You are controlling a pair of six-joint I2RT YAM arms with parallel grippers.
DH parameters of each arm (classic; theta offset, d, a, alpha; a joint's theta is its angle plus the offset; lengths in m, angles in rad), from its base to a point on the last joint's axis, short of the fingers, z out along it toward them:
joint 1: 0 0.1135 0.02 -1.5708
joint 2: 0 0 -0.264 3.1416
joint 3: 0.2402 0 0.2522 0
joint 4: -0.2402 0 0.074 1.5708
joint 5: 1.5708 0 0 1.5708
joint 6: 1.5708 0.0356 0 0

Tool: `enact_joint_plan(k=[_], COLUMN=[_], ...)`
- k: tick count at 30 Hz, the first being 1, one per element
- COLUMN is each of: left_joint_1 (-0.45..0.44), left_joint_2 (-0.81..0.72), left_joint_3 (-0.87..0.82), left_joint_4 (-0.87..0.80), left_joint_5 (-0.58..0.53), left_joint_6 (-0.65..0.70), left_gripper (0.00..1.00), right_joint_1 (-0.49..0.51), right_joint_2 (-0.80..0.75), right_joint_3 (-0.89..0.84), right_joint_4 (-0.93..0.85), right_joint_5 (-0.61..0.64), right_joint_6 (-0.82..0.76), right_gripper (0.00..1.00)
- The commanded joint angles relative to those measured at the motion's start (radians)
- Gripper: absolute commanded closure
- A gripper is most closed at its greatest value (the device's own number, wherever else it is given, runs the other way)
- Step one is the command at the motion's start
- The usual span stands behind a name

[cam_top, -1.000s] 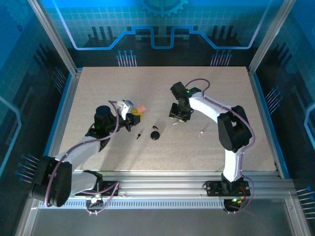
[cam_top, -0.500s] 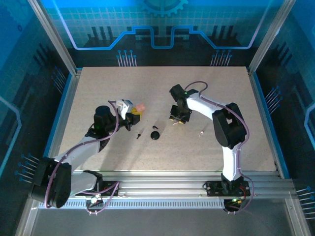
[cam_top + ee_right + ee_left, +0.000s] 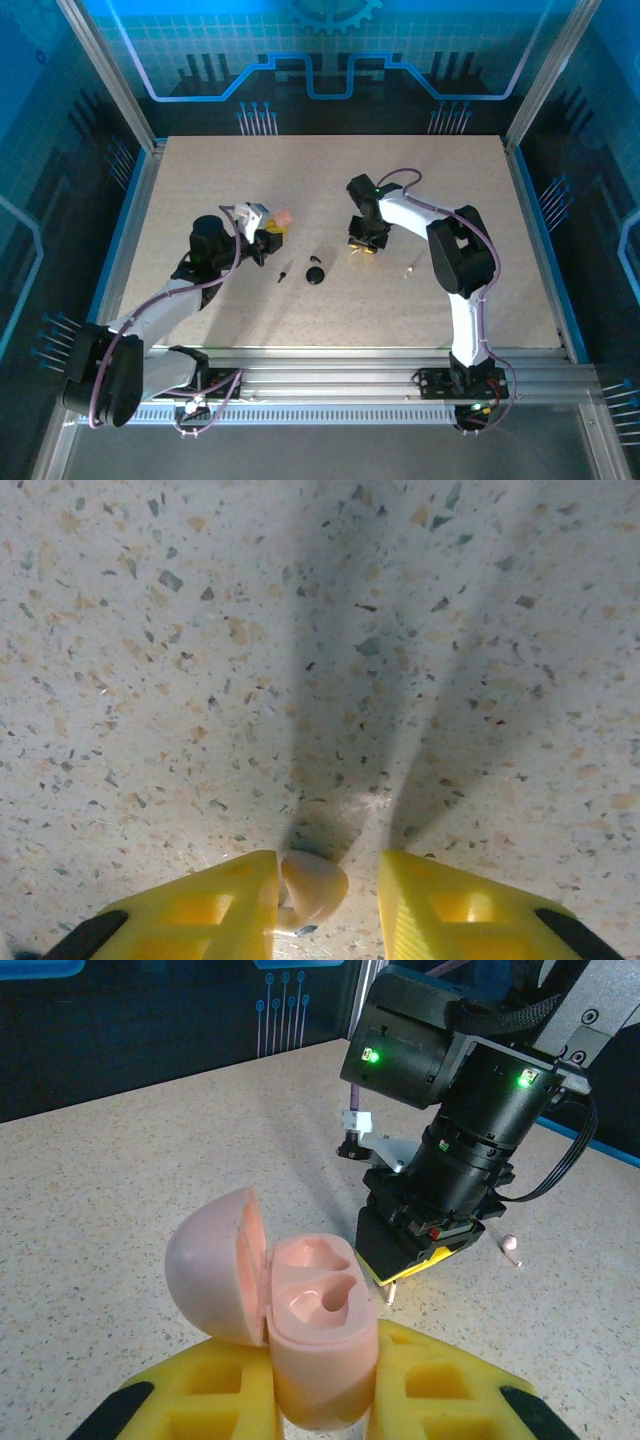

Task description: Insert the wireless bluetooth earbuds into the charging case

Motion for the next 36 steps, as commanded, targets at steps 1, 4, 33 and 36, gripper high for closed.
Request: enact_joint_plan(k=[1,4,33,36], left_joint_1=[0.009,0.009,-0.06,-0.107], left_joint_2=[-0.014,-0.015,0.128,0.201], left_joint_3=[-0.009,-0.009,0.023,0.063], left_joint_4=[0.0,-0.002,0.093,0.109], left_joint_5=[-0.007,-0.008,0.035,0.033], left_joint_6=[0.022,0.024,0.032,0.039], left_gripper=[0.85,0.85,0.89,0.89], right_joint_1=[-0.01,-0.007,0.004,0.005], right_joint_2=[0.026,0.022,-0.234,-0.296], right_joint_3=[-0.004,-0.008,-0.129,-0.15], right_joint_4=[0.0,0.003,-0.02,-0.016], right_joint_5=[-0.023,-0.026,0.015,0.016], right_joint_6=[-0.004,-0.004,-0.026,-0.046], right_gripper=[0.7,0.71,0.78,0.78])
